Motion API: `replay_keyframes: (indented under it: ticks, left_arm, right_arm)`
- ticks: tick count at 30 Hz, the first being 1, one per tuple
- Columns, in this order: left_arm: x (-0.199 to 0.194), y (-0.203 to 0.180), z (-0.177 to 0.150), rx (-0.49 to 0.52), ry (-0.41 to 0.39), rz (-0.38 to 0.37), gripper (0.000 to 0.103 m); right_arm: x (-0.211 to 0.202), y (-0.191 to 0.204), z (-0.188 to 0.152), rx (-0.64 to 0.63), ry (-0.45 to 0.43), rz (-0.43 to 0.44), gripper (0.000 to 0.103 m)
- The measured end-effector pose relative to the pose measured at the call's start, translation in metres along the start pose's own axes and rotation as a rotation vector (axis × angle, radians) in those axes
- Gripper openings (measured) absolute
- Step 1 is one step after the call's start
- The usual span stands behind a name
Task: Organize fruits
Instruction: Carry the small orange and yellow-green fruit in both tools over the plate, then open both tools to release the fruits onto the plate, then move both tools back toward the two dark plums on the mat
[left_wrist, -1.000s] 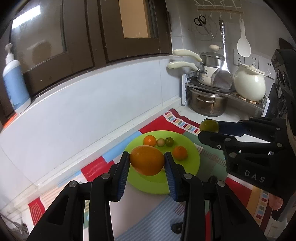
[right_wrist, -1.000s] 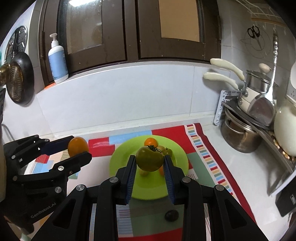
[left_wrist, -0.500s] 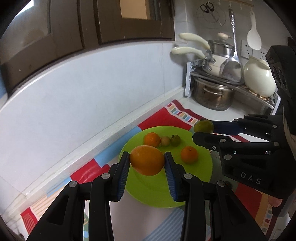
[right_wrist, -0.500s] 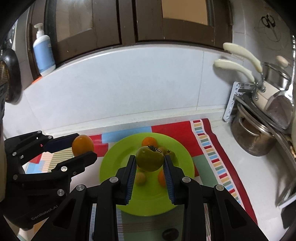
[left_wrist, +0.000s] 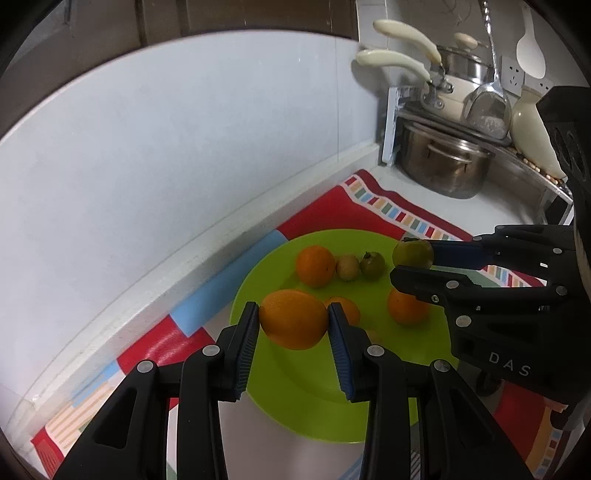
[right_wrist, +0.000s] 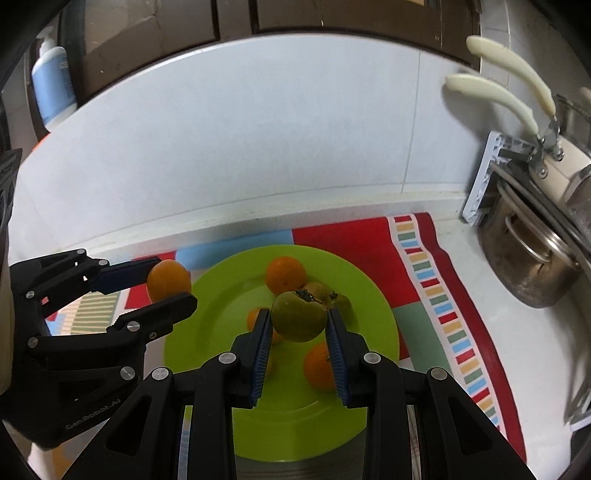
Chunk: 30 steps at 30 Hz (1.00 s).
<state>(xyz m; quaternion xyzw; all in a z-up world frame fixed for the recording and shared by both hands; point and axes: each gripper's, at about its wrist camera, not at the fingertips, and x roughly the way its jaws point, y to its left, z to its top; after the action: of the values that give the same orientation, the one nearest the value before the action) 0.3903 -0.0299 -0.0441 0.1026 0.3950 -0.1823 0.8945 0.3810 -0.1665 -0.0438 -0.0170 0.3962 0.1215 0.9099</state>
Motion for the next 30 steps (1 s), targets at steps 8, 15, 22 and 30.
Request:
replay_keyframes:
  ticks: [8,15,22,30]
  left_arm:
    - [0.021,0.000,-0.003,-0.015,0.044,-0.029,0.037]
    - [0.027,-0.006,-0.004,0.006,0.062,-0.019,0.038]
    - [0.017,-0.004,-0.003,0.011,0.037,0.015,0.043]
    - [-0.022,-0.001,-0.004,-0.057,-0.014,0.024,0.048]
  right_arm:
    - [0.018,-0.004,-0.002,0.012,0.029,0.011,0.031]
    - [0.023,-0.006,-0.003,0.018,0.034,0.018,0.031]
    - [0.019,-0.009,-0.002,0.015,0.021,-0.016,0.042]
    - [-0.013,-0.009,-0.008,0.028,-0.016,-0.022,0.043]
